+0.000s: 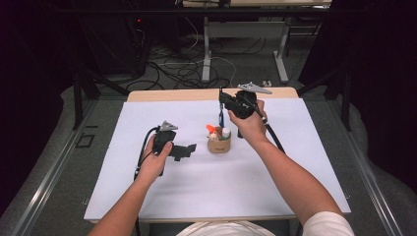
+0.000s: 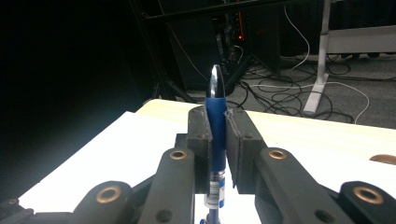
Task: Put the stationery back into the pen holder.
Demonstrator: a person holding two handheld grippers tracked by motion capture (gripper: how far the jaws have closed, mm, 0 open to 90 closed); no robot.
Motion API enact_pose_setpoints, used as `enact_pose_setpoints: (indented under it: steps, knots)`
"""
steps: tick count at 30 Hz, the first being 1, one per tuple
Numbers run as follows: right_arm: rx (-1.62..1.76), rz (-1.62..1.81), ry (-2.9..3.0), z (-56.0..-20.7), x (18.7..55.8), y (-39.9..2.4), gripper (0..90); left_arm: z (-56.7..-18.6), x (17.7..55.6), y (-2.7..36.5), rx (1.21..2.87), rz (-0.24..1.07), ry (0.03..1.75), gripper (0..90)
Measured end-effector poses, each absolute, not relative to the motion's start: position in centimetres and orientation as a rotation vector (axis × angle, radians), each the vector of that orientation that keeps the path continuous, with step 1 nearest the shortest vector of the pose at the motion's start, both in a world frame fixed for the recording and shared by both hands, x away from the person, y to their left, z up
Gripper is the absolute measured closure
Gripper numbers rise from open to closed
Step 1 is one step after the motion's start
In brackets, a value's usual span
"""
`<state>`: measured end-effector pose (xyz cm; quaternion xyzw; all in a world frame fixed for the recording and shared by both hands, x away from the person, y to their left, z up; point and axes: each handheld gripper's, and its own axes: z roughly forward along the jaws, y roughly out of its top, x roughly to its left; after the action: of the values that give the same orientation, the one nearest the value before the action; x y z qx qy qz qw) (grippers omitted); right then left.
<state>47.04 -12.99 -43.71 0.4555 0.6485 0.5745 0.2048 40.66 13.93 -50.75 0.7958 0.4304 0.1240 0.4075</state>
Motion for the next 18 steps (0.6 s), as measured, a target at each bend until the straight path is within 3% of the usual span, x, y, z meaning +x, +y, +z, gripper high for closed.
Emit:
enact_pose_setpoints:
  steps: [18]
  knots:
    - [1.263, 1.591, 1.831, -45.7, 46.6, -12.8, 80.4, -50.9, 40.6, 13.8, 2.009, 0.307, 1.082, 0.4]
